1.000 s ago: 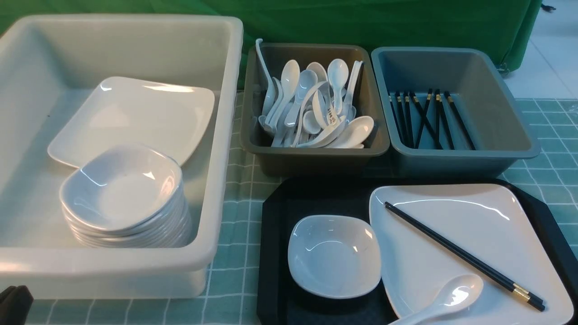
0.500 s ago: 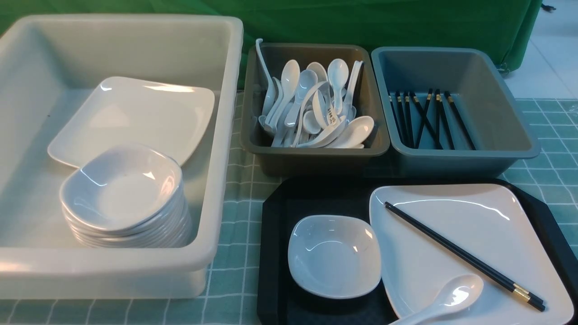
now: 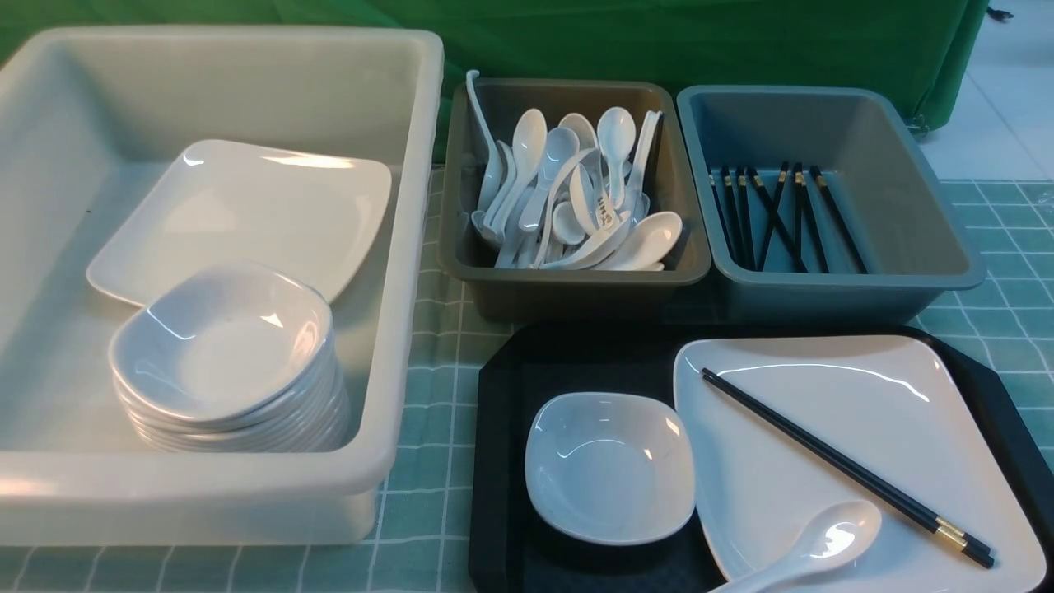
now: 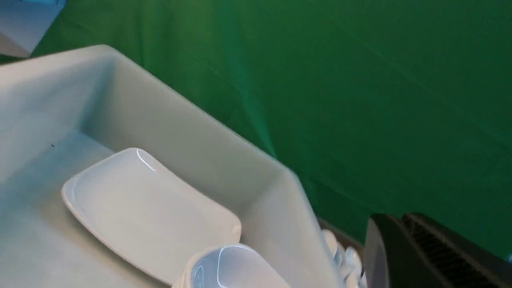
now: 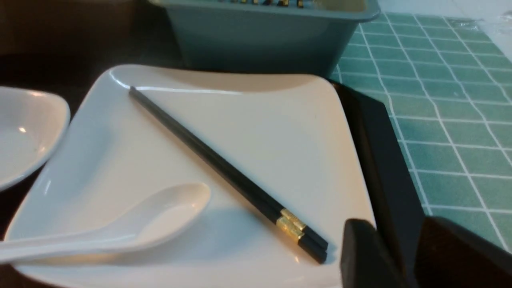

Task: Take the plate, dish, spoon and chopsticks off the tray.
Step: Use the right arm to grab a pair of chopsticks from the plate

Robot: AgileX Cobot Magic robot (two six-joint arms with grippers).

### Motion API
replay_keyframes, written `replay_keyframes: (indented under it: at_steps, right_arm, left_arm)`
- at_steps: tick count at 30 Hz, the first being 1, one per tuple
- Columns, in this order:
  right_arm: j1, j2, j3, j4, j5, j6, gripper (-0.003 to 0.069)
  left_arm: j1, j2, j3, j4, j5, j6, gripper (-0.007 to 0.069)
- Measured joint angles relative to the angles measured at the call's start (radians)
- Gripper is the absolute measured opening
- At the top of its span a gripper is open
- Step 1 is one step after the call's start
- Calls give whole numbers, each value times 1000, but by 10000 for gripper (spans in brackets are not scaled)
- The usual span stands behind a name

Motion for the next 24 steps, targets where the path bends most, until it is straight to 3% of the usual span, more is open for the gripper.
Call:
replay_keyframes:
  at_steps: [3, 6, 10, 12, 14, 19, 24]
  right_arm:
    - [0, 0, 0, 82, -123, 169, 242]
    - [0, 0, 0, 108, -230, 318, 242]
    - [1, 0, -2, 119, -282, 446, 234]
    - [22, 22, -51, 120, -175, 469, 208]
    - [84, 128, -201, 120, 15, 368, 163]
    - [225, 472, -530, 79, 363, 108, 139]
    - [309, 880, -791, -119, 666, -35, 139]
  left_arm:
    - [-93, 179, -153, 7, 233, 149, 13]
    - [-182, 321, -243, 13, 372, 257, 13]
    - [-261, 449, -283, 22, 405, 331, 13]
    - [-297, 502, -288, 23, 405, 346, 13]
    - [-351, 546, -288, 23, 404, 391, 13]
    - [-444, 570, -288, 23, 388, 454, 13]
    - [-475, 529, -300, 21, 389, 475, 13]
